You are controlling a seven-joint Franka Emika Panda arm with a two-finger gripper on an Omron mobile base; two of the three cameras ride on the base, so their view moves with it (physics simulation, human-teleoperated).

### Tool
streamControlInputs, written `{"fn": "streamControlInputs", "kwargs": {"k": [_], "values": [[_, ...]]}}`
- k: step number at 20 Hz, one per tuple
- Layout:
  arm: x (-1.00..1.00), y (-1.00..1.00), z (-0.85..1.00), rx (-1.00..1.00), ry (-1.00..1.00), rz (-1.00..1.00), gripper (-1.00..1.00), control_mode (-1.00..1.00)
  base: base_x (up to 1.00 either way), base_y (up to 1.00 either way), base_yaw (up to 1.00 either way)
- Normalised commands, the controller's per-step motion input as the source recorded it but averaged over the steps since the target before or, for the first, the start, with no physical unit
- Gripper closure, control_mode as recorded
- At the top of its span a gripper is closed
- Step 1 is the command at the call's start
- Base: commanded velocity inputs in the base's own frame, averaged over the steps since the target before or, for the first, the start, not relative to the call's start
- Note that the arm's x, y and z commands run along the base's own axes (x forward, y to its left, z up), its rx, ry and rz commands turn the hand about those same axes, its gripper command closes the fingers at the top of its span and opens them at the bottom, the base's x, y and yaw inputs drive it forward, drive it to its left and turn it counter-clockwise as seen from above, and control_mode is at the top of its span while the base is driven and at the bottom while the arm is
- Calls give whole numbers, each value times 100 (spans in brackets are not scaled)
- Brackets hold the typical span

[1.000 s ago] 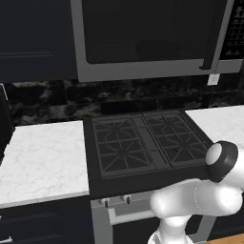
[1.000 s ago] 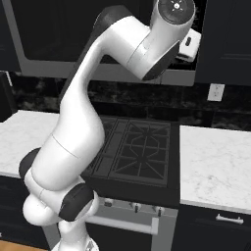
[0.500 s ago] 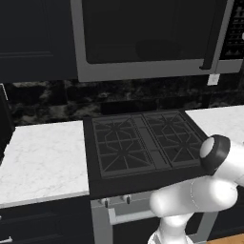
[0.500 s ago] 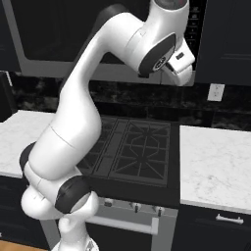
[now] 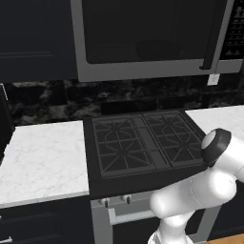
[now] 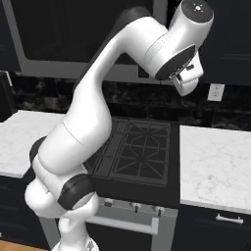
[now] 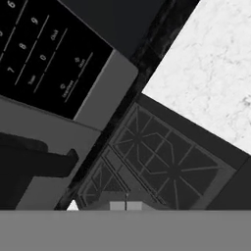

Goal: Open the microwave, place the bowl with waffle inside the microwave, then close the microwave door and turn it on.

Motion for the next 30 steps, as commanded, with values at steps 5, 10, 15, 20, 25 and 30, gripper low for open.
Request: {"fn": "streamControlInputs", "kwargs": {"k": [5,10,15,20,25,30], "values": [[14,-11,-14,31,-11,-14,100,-100,0,0,0],[10,-18,-1,35,-25,-18,100,-100,0,0,0],[1,0,-10,16,-19,-7,100,-100,0,0,0],[1,8,-3,2,-6,-1,100,-100,0,0,0],[11,1,0,9,-24,-7,100,-100,0,0,0],[17,9,-15,1,-11,-6,100,-100,0,0,0]]}}
